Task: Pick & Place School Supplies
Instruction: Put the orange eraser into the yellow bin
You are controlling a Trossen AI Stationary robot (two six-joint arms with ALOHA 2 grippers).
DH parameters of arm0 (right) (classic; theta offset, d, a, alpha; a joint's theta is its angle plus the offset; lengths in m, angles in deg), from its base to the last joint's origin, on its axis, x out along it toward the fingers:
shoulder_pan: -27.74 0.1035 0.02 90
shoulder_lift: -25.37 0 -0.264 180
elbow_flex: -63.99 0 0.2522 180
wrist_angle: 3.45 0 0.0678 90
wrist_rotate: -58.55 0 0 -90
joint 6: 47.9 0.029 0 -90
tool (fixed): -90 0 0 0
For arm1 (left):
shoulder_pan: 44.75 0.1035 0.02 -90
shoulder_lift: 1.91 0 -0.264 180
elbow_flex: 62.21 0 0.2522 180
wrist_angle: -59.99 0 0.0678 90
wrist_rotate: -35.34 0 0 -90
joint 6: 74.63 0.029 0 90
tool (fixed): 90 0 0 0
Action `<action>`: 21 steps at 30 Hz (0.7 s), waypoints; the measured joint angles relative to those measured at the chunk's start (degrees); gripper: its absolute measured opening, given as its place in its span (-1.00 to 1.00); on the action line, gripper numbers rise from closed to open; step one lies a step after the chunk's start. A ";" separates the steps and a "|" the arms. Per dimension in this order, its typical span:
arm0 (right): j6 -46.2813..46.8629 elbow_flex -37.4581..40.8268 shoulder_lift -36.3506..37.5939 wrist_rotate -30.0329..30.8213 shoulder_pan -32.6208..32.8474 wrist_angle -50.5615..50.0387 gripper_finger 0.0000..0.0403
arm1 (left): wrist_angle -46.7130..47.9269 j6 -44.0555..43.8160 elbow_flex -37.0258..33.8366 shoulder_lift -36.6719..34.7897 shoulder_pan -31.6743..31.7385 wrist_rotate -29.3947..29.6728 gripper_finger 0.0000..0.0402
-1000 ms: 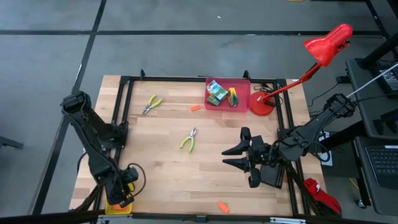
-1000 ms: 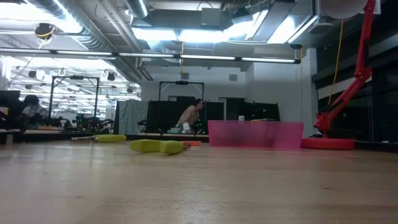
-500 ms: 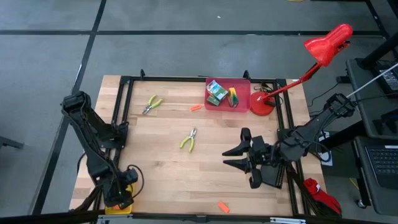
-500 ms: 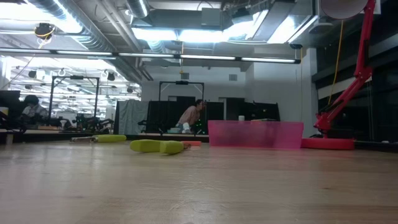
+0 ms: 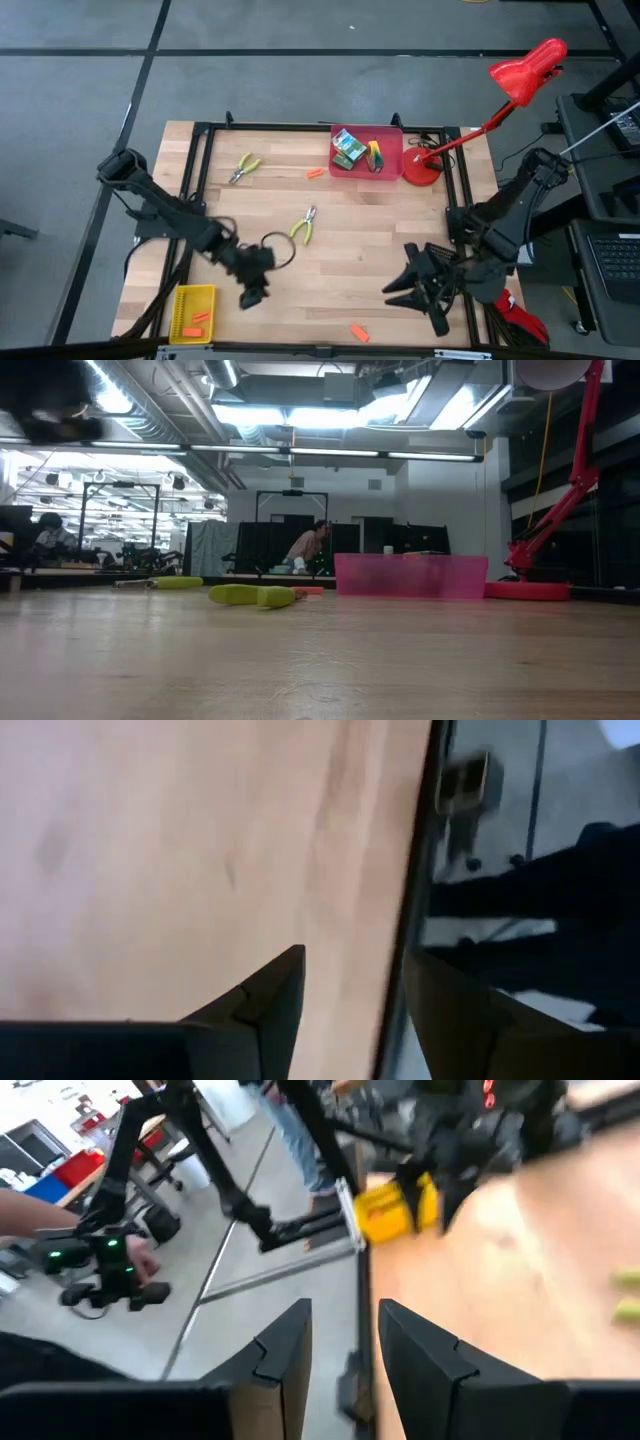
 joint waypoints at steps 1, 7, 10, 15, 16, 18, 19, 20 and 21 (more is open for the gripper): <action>2.05 0.00 -0.04 -0.02 0.80 -0.92 -0.40 | -0.53 2.39 0.00 0.00 1.80 -0.42 -0.19; 17.83 0.00 -1.35 -0.43 4.49 -7.48 -0.40 | -2.47 11.55 0.00 0.00 8.83 -2.75 -0.27; 26.44 -0.02 -2.87 -5.33 4.59 -9.95 -0.40 | -3.37 12.99 0.00 0.00 10.47 -2.75 -0.27; 35.78 -0.02 -8.63 -17.03 2.54 -8.75 -0.40 | -6.96 14.10 0.00 0.00 10.90 -3.20 -0.28; 37.12 -0.02 -10.17 -19.86 1.94 -8.22 -0.40 | -7.59 14.08 0.00 0.00 10.77 -3.21 -0.28; 38.81 -0.01 -13.18 -23.96 1.09 -6.94 -0.40 | -8.13 14.10 -0.02 -0.18 10.29 -3.19 -0.28; 39.00 0.00 -14.51 -25.55 0.68 -5.78 -0.40 | -8.71 14.29 -0.02 -0.27 10.03 -3.23 -0.28; 38.97 0.00 -15.80 -26.75 0.24 -4.04 -0.40 | -9.42 14.35 -0.02 -0.52 9.74 -3.28 -0.28; 38.79 0.00 -16.94 -27.10 -0.07 -2.57 -0.40 | -9.67 14.59 -0.02 -0.91 9.25 -3.23 -0.29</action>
